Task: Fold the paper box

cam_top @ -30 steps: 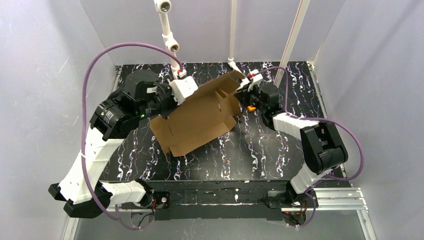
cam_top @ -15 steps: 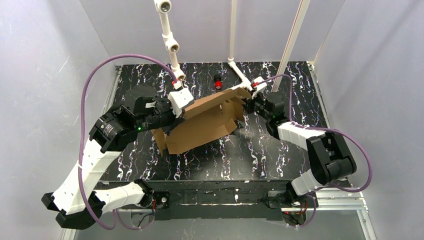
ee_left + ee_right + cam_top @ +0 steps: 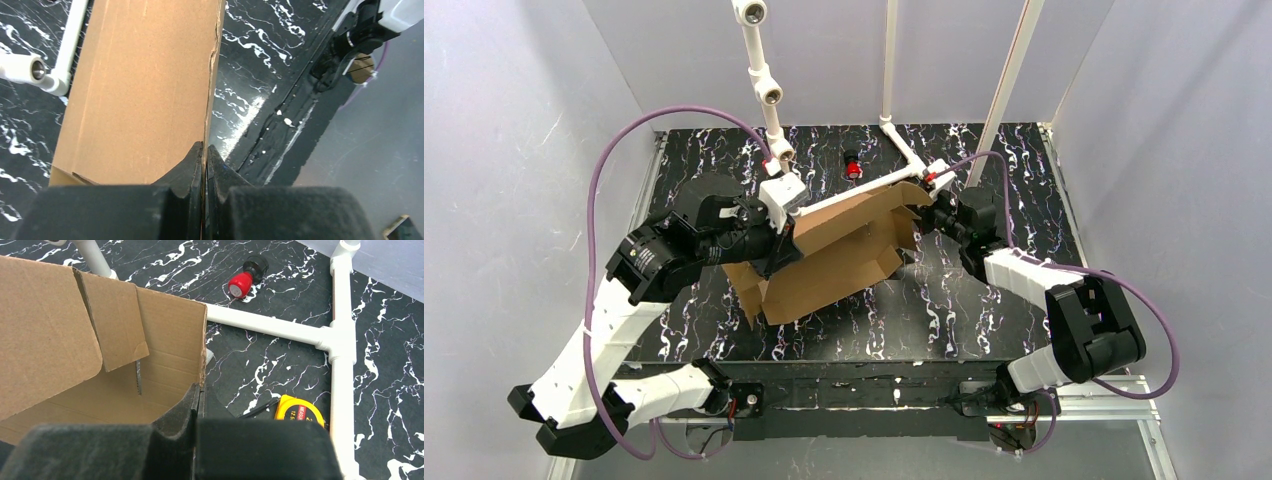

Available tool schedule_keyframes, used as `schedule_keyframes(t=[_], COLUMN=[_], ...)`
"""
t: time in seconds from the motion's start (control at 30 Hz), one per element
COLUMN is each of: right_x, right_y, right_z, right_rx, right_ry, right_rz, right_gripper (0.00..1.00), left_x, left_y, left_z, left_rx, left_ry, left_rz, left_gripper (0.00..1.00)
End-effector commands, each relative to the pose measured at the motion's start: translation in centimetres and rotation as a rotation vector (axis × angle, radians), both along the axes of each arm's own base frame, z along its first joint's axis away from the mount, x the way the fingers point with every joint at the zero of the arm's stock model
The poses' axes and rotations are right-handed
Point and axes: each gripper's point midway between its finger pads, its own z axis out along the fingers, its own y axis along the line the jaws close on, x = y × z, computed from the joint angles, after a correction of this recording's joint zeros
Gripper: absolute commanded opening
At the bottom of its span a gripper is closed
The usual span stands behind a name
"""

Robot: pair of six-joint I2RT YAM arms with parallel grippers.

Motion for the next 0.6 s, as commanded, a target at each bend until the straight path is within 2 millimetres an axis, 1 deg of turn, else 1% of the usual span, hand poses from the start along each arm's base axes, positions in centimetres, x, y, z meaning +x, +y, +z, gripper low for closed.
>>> schedule_keyframes(t=[0.0,0.17,0.3,0.37,0.57], right_x=[-0.9,-1.1,-1.2,-1.3,-1.5], right_y=[-0.6,-0.7,-0.7,-0.8,-1.0], right_z=[-0.9,-1.2,-1.2,-1.1,-0.9], right_rx=[-0.052,-0.058,-0.061,-0.064,-0.071], right_ry=[0.002,0.003,-0.004,-0.009,-0.023], right_rz=[0.014,0.016,0.019,0.018,0.030], right_gripper=[0.01,0.01,0.01,0.01,0.01], left_x=[-1.1,-1.1,-0.3,0.1,0.7], left_y=[-0.2,0.1,1.2,1.7,2.9], left_z=[0.9,1.5,1.6,2.1,2.9], left_rx=[-0.082,-0.155,-0.172,-0.191,-0.160], left_ry=[0.110,0.157,0.164,0.163,0.133], left_rz=[0.065,0.126,0.201,0.231,0.254], left_gripper=[0.00,0.00,0.00,0.00,0.00])
